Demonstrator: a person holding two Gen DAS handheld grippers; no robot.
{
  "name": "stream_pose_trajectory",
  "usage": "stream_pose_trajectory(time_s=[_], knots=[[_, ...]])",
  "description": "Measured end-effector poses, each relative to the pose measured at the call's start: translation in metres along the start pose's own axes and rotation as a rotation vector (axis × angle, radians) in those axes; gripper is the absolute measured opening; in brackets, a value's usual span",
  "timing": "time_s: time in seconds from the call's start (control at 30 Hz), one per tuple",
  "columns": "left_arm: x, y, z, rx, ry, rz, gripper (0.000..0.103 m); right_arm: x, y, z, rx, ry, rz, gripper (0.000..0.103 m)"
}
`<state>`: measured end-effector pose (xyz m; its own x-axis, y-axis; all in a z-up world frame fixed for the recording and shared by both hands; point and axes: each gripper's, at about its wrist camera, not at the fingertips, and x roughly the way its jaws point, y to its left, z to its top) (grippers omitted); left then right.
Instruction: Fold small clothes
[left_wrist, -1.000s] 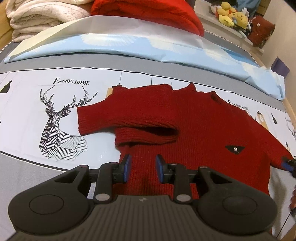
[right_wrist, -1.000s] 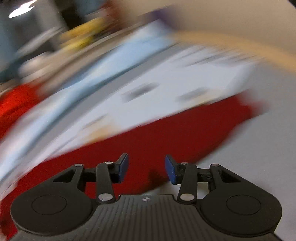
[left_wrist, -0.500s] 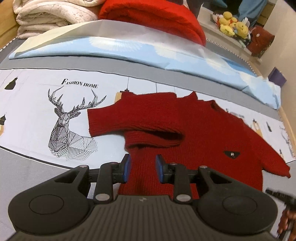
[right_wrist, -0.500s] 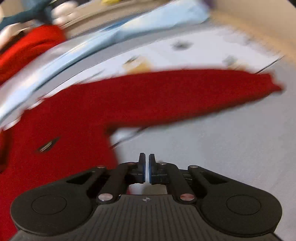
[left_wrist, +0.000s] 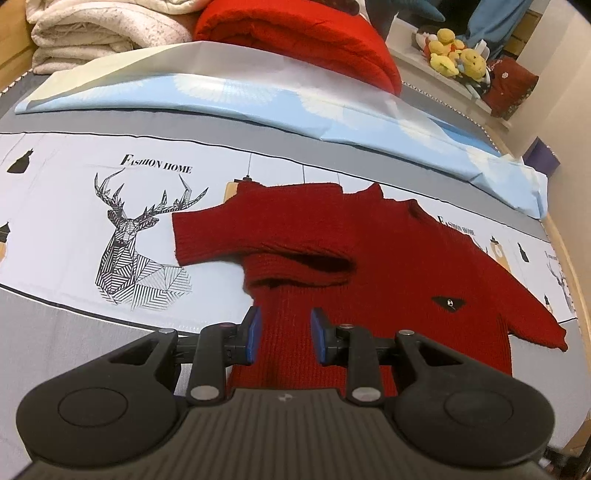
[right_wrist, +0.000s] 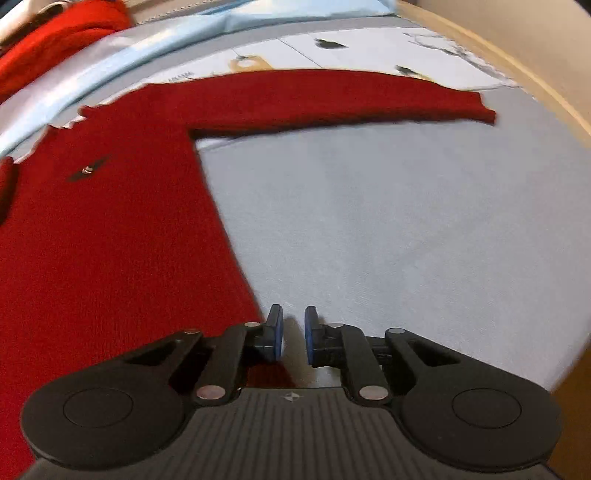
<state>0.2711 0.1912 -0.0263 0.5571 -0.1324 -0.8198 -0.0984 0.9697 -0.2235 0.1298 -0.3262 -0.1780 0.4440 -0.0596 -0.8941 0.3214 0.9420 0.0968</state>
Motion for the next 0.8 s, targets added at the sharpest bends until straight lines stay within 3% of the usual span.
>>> stream_pose_trajectory(time_s=[0.03, 0.07, 0.13, 0.2, 0.23, 0.3, 0.33, 0.37, 0.5, 0.7, 0.8], knots=[[0.000, 0.002, 0.000, -0.004, 0.001, 0.001, 0.032, 0.003, -0.005, -0.005, 0.013, 0.049, 0.050, 0.013], [0.000, 0.004, 0.000, -0.009, 0.002, 0.003, 0.032, 0.003, -0.007, -0.010, 0.011, 0.068, 0.048, 0.014], [0.000, 0.008, 0.001, -0.021, 0.001, 0.005, 0.032, -0.006, -0.010, -0.010, 0.010, 0.035, -0.030, 0.018], [-0.001, 0.015, 0.004, -0.044, -0.003, 0.011, 0.032, -0.012, -0.015, -0.007, 0.047, 0.003, 0.046, 0.018], [-0.001, 0.021, 0.006, -0.064, -0.005, 0.017, 0.032, -0.006, -0.012, -0.008, 0.018, 0.051, 0.051, 0.017], [-0.001, 0.036, 0.010, -0.121, -0.010, 0.035, 0.032, 0.005, 0.000, -0.011, -0.113, 0.131, -0.068, 0.016], [-0.001, 0.043, 0.011, -0.151, -0.012, 0.047, 0.032, 0.006, 0.006, -0.009, -0.165, 0.126, -0.170, 0.021], [-0.001, 0.051, 0.013, -0.179, -0.013, 0.058, 0.032, 0.002, 0.008, -0.005, -0.162, 0.094, -0.211, 0.021], [-0.001, 0.077, 0.018, -0.261, -0.026, 0.098, 0.032, -0.034, 0.029, 0.028, -0.016, -0.096, -0.094, 0.022], [0.011, 0.096, 0.019, -0.397, -0.047, 0.073, 0.026, -0.077, 0.127, 0.083, -0.116, -0.279, 0.186, 0.039], [0.022, 0.099, 0.018, -0.441, -0.058, 0.079, 0.026, -0.077, 0.168, 0.112, -0.167, -0.355, 0.304, 0.045]])
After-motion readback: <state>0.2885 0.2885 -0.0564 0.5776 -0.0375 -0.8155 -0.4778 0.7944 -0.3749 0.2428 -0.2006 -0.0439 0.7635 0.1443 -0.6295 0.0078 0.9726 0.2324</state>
